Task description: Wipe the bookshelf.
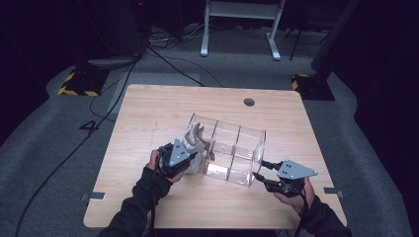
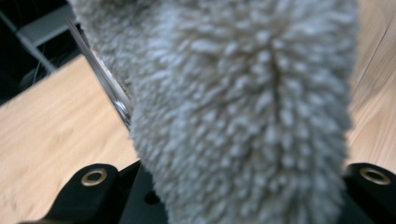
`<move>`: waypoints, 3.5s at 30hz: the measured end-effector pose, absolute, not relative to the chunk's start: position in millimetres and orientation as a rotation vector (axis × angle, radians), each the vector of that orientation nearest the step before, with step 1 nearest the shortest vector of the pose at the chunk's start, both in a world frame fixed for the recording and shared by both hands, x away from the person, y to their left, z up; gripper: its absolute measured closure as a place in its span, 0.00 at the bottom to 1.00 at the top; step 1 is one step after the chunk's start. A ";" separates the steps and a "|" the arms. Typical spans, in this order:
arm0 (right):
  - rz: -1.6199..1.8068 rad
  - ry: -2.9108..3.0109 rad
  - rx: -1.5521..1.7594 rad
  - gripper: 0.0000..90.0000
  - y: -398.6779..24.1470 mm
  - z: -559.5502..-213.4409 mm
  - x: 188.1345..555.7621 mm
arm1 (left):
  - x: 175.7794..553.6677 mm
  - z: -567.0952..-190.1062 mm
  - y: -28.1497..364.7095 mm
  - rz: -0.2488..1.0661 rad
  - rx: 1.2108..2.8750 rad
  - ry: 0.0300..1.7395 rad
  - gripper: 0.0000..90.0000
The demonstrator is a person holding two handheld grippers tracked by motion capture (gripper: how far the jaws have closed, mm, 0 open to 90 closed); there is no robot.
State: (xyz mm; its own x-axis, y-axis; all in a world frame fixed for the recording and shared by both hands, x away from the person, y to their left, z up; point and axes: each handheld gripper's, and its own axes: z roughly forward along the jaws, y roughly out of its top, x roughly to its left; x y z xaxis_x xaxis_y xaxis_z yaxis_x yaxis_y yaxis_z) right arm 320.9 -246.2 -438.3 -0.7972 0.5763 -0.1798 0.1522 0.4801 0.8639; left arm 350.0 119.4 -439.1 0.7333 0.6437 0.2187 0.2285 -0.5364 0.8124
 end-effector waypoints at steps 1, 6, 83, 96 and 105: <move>1.262 2.280 0.596 0.59 -245.2 -438.1 320.1 | 350.0 -439.1 119.4 0.647 2.115 0.657 0.86; 1.272 2.284 0.593 0.59 -243.5 -438.2 319.1 | 355.3 -462.0 120.8 0.574 2.167 0.716 0.86; 1.292 2.322 0.539 0.58 -242.8 -438.4 308.9 | 334.8 -406.2 115.9 0.681 1.953 0.591 0.86; 1.285 2.330 0.539 0.58 -242.7 -437.6 309.2 | 325.1 -459.8 110.9 0.589 2.177 0.573 0.86; 1.279 2.343 0.535 0.57 -242.9 -436.8 310.3 | 324.5 -483.3 122.3 0.559 2.258 0.608 0.86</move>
State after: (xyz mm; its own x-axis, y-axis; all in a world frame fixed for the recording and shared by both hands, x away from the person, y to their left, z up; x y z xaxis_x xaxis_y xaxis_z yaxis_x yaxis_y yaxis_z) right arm 310.3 -242.9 -436.8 -0.8395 0.5147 -0.1739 0.1321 0.5039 0.8536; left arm 324.5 122.3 -483.3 0.7945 0.5697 0.2102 0.2567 -0.6288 0.7340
